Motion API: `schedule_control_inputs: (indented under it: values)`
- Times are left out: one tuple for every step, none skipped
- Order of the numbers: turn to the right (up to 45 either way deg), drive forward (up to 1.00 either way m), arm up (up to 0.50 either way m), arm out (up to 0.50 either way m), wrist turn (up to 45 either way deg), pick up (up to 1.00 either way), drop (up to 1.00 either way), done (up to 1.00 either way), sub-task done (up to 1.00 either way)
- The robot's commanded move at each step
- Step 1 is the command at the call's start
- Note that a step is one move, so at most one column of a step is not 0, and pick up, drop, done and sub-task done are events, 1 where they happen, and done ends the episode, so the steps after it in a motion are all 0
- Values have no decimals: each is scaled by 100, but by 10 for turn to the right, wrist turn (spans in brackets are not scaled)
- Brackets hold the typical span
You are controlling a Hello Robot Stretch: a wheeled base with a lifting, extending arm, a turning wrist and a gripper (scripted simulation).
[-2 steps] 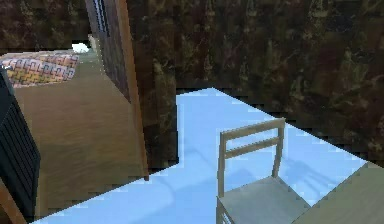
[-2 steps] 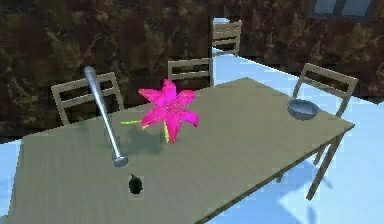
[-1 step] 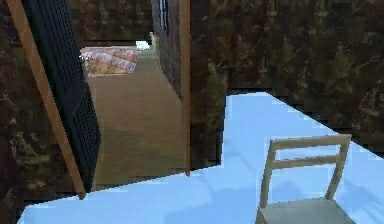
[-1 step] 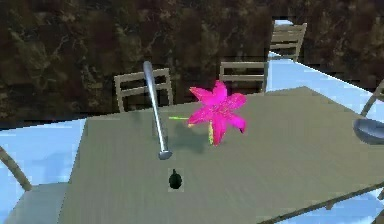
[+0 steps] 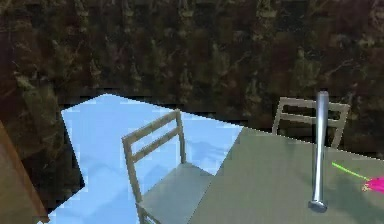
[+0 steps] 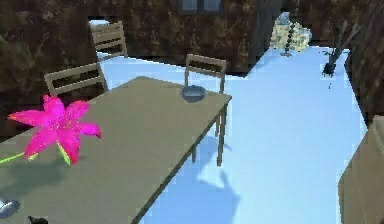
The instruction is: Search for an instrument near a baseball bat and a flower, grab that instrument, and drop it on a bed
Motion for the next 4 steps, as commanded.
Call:
schedule_control_inputs:
  values:
    - [450, 0, 0, 0, 0, 0, 0, 0, 0]
    - [450, 0, 0, 0, 0, 0, 0, 0, 0]
    - [90, 0, 0, 0, 0, 0, 0, 0, 0]
    - [0, 30, 0, 0, 0, 0, 0, 0, 0]
